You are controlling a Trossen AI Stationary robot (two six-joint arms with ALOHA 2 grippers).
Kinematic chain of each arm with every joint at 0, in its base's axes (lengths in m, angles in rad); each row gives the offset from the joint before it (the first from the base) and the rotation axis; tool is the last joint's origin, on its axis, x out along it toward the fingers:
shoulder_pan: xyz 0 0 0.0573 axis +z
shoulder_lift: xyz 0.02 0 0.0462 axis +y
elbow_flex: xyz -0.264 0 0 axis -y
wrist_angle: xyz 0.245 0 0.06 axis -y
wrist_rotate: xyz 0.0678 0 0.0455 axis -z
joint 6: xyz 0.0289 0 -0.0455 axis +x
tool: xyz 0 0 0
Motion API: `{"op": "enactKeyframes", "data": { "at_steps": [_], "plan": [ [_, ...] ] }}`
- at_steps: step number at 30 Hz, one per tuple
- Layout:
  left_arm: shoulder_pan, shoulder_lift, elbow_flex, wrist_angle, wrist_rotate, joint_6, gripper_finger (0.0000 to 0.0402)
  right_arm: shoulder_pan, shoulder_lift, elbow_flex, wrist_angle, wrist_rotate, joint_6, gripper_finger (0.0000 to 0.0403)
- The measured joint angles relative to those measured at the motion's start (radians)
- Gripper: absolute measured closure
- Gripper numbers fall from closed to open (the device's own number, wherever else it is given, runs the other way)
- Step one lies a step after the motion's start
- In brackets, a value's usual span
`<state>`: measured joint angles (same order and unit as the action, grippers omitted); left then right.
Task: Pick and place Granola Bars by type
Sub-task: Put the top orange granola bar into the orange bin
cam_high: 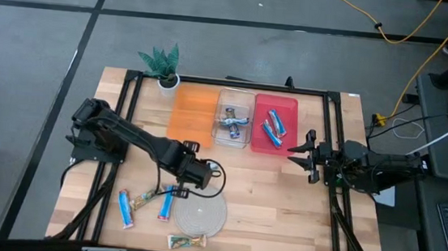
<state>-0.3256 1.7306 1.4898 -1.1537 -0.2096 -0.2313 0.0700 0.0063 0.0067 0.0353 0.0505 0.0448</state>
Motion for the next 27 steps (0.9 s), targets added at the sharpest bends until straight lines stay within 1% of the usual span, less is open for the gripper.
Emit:
{"op": "enactKeyframes", "data": {
  "at_steps": [8,16,23,27],
  "plan": [
    [0.000,0.000,0.202,-0.178,-0.134,0.006,0.0351,0.000,0.000,0.000,0.000,0.000,0.000,0.0271],
    [0.020,-0.001,0.365,-0.302,-0.265,0.005,0.0351,0.000,0.000,0.000,0.000,0.000,0.000,0.0271],
    [0.109,-0.002,0.447,-0.391,-0.380,-0.048,0.0358,0.000,0.000,0.000,0.000,0.000,0.000,0.0271],
    [0.186,-0.002,0.456,-0.409,-0.400,-0.060,0.0358,0.000,0.000,0.000,0.000,0.000,0.000,0.0271]
  ]
}}
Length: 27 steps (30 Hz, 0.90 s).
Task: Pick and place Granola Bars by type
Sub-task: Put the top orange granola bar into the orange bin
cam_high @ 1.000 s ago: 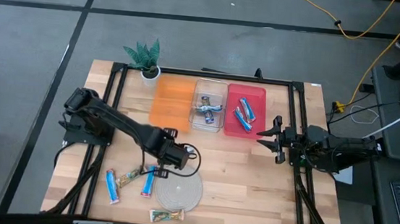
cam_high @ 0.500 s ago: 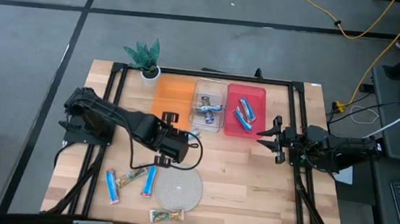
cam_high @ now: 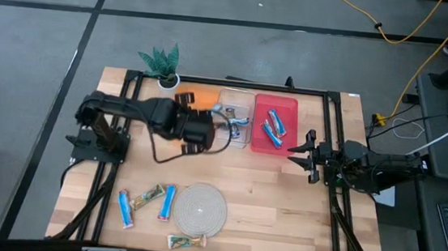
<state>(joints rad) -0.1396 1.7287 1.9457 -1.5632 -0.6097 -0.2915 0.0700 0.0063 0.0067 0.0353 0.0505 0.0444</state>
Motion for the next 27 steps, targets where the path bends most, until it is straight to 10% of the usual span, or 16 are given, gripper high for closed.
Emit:
{"op": "enactKeyframes", "data": {
  "at_steps": [27],
  "plan": [
    [0.450,0.000,0.000,0.041,0.065,0.044,0.0359,0.000,0.000,0.000,0.000,0.000,0.000,0.0271]
  ]
}}
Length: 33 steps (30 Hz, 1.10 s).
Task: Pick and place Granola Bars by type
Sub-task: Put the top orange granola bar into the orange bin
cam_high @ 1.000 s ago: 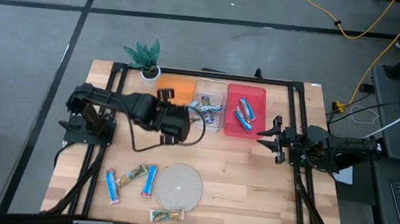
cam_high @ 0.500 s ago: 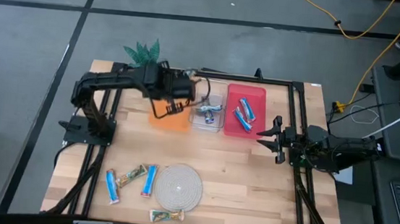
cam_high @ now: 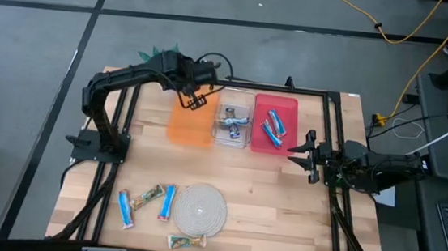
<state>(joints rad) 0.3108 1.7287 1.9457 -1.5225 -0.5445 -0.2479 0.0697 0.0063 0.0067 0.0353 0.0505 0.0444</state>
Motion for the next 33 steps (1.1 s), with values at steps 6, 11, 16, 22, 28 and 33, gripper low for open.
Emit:
{"op": "enactKeyframes", "data": {
  "at_steps": [6,11,16,22,28,33],
  "plan": [
    [0.028,0.000,-0.066,0.080,0.046,0.042,0.0359,0.000,0.000,0.000,0.000,0.000,0.000,0.0271],
    [0.058,0.000,-0.173,0.120,0.046,0.053,0.0359,0.000,0.000,0.000,0.000,0.000,0.000,0.0271],
    [0.089,0.001,-0.271,0.148,0.049,0.070,0.0359,0.000,0.000,0.000,0.000,0.000,0.000,0.0271],
    [0.121,0.001,-0.400,0.268,0.105,0.102,0.0359,0.000,0.000,0.000,0.000,0.000,0.000,0.0271],
    [0.141,0.001,-0.531,0.416,0.160,0.128,0.0359,0.000,0.000,0.000,0.000,0.000,0.000,0.0271],
    [0.158,0.001,-0.611,0.503,0.197,0.137,0.0359,0.000,0.000,0.000,0.000,0.000,0.000,0.0271]
  ]
}}
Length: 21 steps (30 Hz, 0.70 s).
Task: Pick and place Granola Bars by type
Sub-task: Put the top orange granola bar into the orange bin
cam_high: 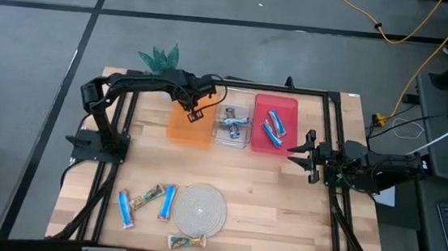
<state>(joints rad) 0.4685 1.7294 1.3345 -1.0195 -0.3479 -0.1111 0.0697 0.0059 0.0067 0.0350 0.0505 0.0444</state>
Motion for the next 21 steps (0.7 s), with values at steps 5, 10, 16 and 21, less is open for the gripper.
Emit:
{"op": "enactKeyframes", "data": {
  "at_steps": [5,10,16,21],
  "plan": [
    [0.013,0.000,-0.048,0.040,0.038,0.003,0.0359,0.000,0.000,0.000,0.000,0.000,0.000,0.0271],
    [0.018,0.000,-0.090,0.059,0.101,0.013,0.0359,0.000,0.000,0.000,0.000,0.000,0.000,0.0271],
    [0.018,0.000,-0.133,0.075,0.150,0.028,0.0351,0.000,0.000,0.000,0.000,0.000,0.000,0.0271],
    [0.017,0.000,-0.146,0.078,0.149,0.028,0.0333,0.000,0.000,0.000,0.000,0.000,0.000,0.0271]
  ]
}}
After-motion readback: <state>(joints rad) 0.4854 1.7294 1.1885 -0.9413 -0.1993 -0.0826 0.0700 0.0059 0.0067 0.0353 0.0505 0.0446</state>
